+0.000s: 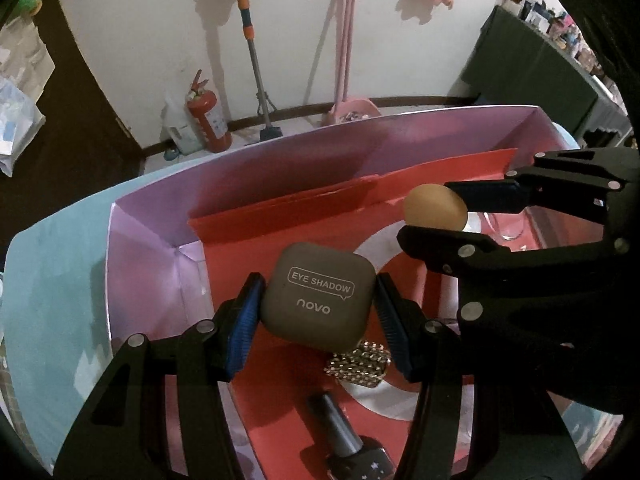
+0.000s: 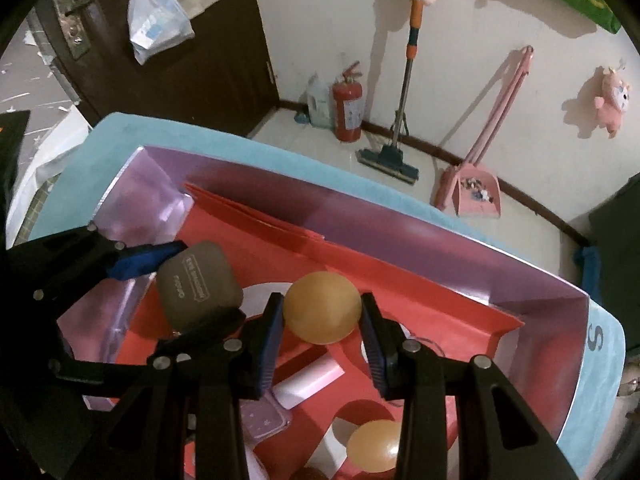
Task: Organize rigid objects
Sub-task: 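Lower and open the left tool releasing the compact while the right tool releases the sponge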
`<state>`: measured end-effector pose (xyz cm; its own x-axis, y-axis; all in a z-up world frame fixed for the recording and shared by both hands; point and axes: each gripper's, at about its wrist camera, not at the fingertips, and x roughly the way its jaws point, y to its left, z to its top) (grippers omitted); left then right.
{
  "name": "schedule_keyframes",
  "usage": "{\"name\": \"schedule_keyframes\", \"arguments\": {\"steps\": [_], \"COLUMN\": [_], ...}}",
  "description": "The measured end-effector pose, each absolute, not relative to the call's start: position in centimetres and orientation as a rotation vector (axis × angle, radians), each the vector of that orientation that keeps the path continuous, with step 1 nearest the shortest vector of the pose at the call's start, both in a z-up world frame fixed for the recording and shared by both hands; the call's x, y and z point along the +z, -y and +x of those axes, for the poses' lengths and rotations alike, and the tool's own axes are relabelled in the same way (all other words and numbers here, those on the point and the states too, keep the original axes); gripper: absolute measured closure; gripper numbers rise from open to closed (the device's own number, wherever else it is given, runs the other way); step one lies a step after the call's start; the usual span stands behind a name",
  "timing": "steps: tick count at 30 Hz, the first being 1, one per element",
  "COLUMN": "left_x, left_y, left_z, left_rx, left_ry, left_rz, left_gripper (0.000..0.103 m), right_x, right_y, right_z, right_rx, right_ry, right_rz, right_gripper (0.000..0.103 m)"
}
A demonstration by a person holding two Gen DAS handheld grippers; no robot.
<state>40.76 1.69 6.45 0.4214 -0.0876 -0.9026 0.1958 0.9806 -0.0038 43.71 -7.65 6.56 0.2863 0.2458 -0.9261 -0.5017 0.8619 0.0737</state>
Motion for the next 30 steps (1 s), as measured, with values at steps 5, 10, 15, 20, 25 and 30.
{"name": "schedule_keyframes", "arguments": {"steps": [5, 10, 15, 20, 25, 30], "left_x": [6.0, 5.2, 5.2, 5.4, 5.6, 5.6], "left_y": [-1.7, -1.4, -1.2, -1.0, -1.1, -1.1], "left_z": [41.4, 41.5, 41.2, 40.9, 41.2, 41.5], "left_rx": [-0.170, -0.166, -0.166, -0.163, -0.162, -0.152], "left_ry": [-1.134, -1.153, -1.156, -1.157, -1.165, -1.167], "left_rz": [0.139, 0.152, 0.156, 0.154, 0.151, 0.157], "left_gripper": [0.049, 0.049, 0.049, 0.048, 0.048, 0.048], "right_x": [5.6, 4.8, 4.8, 4.9, 4.9, 5.0], "right_y": [7.4, 7.1, 6.9, 6.9, 6.9, 7.0], "right_z": [44.4, 44.8, 44.7, 44.7, 44.7, 44.8], "right_rx": [0.502, 0.487, 0.482, 0.481, 0.481, 0.479], "right_ry": [-1.228, -1.251, -1.252, -1.253, -1.252, -1.251], "right_rz": [-0.251, -0.274, -0.287, -0.285, -0.285, -0.283], "right_gripper": [0.063, 0.063, 0.062, 0.062, 0.062, 0.062]}}
